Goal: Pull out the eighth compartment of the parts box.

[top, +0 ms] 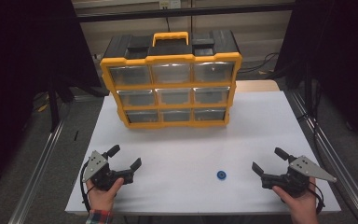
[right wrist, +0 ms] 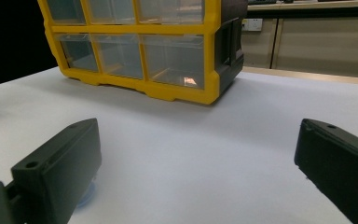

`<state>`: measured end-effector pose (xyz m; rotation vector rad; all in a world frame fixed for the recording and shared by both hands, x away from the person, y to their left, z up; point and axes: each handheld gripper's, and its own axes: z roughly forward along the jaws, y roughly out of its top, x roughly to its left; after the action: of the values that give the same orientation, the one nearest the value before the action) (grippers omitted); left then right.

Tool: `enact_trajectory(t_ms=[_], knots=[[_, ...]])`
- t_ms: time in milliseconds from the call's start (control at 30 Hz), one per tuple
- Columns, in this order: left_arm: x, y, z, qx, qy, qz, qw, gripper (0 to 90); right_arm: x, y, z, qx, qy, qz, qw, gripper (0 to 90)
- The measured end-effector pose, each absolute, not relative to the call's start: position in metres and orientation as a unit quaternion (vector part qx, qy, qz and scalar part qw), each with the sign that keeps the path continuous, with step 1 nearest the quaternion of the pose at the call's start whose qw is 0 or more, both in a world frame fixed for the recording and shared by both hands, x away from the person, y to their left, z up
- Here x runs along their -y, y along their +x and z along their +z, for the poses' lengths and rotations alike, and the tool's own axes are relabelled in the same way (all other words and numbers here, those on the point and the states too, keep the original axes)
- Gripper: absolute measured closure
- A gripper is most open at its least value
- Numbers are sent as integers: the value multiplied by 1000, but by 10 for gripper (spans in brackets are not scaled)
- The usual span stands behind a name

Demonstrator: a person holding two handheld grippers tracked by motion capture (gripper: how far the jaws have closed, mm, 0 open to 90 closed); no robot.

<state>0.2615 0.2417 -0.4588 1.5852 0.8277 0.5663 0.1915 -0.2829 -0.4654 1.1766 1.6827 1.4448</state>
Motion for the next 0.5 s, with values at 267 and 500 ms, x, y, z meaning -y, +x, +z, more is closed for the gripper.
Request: enact_trajectory(t_ms=[267,500], knots=[[-232,264,-459,-355,685,257,583,19,283,191,-465,-641,441,547,308,1],[-227,269,-460,-363,680,266,579,16,283,191,-465,-642,442,547,304,1]])
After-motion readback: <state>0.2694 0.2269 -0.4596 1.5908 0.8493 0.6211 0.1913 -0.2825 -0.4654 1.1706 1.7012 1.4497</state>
